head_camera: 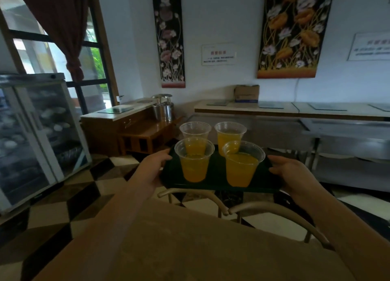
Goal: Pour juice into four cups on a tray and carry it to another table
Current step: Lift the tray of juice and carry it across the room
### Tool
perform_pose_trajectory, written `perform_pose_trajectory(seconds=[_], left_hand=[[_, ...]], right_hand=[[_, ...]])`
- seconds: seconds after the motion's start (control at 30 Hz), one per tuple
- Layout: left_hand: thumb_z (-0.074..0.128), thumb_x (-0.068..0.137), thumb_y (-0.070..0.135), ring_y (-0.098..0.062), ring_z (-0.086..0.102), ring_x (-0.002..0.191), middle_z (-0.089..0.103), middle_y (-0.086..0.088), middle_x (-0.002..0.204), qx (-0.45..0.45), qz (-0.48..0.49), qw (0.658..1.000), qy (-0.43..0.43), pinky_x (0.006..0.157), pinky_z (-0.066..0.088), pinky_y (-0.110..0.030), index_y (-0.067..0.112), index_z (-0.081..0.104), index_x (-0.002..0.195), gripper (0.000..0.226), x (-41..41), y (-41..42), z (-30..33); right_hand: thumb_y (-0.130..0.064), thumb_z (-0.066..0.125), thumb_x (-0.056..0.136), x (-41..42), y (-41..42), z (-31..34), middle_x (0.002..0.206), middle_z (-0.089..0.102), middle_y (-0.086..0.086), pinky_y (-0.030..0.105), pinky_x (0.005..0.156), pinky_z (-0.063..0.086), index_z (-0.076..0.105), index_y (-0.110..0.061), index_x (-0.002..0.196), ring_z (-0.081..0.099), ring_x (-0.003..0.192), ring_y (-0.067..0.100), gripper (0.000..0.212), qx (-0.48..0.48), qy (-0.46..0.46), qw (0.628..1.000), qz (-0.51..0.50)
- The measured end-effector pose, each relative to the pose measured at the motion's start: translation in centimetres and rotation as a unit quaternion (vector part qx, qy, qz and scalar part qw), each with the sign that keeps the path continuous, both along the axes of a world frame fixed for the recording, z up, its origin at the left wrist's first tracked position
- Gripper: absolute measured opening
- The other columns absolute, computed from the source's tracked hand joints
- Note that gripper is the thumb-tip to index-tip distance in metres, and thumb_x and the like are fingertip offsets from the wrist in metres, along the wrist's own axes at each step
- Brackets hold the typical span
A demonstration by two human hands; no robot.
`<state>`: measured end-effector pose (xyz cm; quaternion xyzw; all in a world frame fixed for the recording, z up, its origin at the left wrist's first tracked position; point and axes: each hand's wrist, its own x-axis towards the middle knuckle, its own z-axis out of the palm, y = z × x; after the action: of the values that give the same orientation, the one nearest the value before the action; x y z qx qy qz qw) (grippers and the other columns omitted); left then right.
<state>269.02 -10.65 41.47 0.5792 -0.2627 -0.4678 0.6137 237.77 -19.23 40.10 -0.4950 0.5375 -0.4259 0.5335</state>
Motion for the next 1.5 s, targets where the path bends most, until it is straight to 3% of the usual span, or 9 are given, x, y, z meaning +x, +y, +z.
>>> perform_pose_trajectory(seconds=[0.07,0.23,0.37,0.5,0.67,1.1,1.3,1.4,1.5], left_hand=[[0.054,0.096,0.015,-0.032,0.06,0.119,0.061,-0.012,0.134,0.003,-0.008,1.0,-0.001,0.082,0.059,-0.046,0.022,0.071,0.126,0.035,-0.4,-1.6,-0.1],[0.046,0.101,0.009,-0.023,0.06,0.1,0.062,-0.006,0.115,0.014,-0.057,0.998,-0.009,0.071,0.053,-0.039,0.02,0.068,0.128,0.036,-1.0,-5.4,-0.8],[0.045,0.101,0.009,-0.03,0.056,0.12,0.06,-0.01,0.132,0.017,-0.079,0.997,-0.01,0.073,0.053,-0.039,0.021,0.069,0.13,0.039,-0.2,-9.2,-2.0],[0.048,0.098,0.01,-0.029,0.058,0.113,0.062,-0.012,0.129,0.016,-0.117,0.993,-0.005,0.073,0.053,-0.04,0.021,0.072,0.124,0.038,1.3,-13.3,-2.9],[0.059,0.088,0.023,-0.031,0.063,0.121,0.069,-0.01,0.129,0.012,-0.182,0.983,-0.009,0.097,0.056,-0.052,0.027,0.077,0.118,0.035,3.8,-17.6,-3.9],[0.046,0.097,0.0,-0.034,0.061,0.122,0.065,-0.009,0.133,0.05,-0.226,0.973,-0.001,0.098,0.054,-0.056,0.024,0.064,0.136,0.049,2.6,-23.4,-9.7],[0.048,0.097,-0.003,-0.027,0.064,0.121,0.069,-0.002,0.133,0.082,-0.258,0.96,-0.067,0.097,0.055,-0.05,0.029,0.062,0.138,0.054,1.5,-23.5,-15.3],[0.052,0.095,-0.005,-0.026,0.066,0.12,0.068,-0.002,0.135,0.101,-0.263,0.957,-0.064,0.091,0.057,-0.044,0.031,0.058,0.141,0.059,1.4,-23.4,-18.8],[0.056,0.096,-0.004,-0.018,0.064,0.118,0.067,0.002,0.131,0.096,-0.25,0.958,-0.105,0.091,0.055,-0.037,0.036,0.057,0.139,0.059,1.4,-22.2,-22.3]], right_hand=[[0.006,0.043,0.1,-0.1,-0.8,-0.1,0.119,0.071,0.004,0.054,0.108,0.05,0.069,-0.026,0.109,0.063,0.12,0.03,0.042,0.001,0.007,1.0,-0.019],[0.007,0.043,0.101,-0.3,-2.3,-0.5,0.119,0.071,0.005,0.046,0.1,0.053,0.064,-0.016,0.135,0.063,0.118,0.027,0.047,-0.01,0.033,0.998,-0.057],[0.008,0.043,0.102,0.1,-3.3,-0.7,0.11,0.071,0.004,0.043,0.091,0.055,0.065,-0.014,0.134,0.066,0.108,0.024,0.044,-0.013,0.037,0.995,-0.09],[0.009,0.042,0.102,0.6,-4.1,-1.0,0.111,0.072,0.008,0.039,0.083,0.055,0.066,-0.013,0.132,0.066,0.104,0.024,0.045,-0.005,0.032,0.993,-0.114],[0.009,0.042,0.101,1.4,-4.4,-1.2,0.11,0.07,0.01,0.034,0.071,0.052,0.065,-0.013,0.13,0.066,0.099,0.022,0.042,0.0,0.027,0.99,-0.138],[0.008,0.045,0.101,0.1,-6.8,-6.6,0.118,0.074,0.011,0.031,0.071,0.057,0.064,-0.016,0.139,0.072,0.103,0.022,0.048,0.054,0.024,0.982,-0.178],[0.01,0.047,0.1,-1.2,-7.3,-10.7,0.098,0.076,-0.001,0.044,0.085,0.058,0.07,-0.031,0.111,0.071,0.091,0.02,0.049,0.059,0.056,0.981,-0.178],[0.011,0.049,0.098,-1.7,-7.6,-13.2,0.114,0.076,0.009,0.04,0.082,0.06,0.063,-0.018,0.141,0.072,0.103,0.027,0.054,0.076,0.039,0.98,-0.178],[0.012,0.05,0.097,-2.1,-7.2,-16.5,0.115,0.078,0.006,0.036,0.08,0.061,0.061,-0.019,0.142,0.075,0.103,0.025,0.055,0.096,0.039,0.981,-0.164]])
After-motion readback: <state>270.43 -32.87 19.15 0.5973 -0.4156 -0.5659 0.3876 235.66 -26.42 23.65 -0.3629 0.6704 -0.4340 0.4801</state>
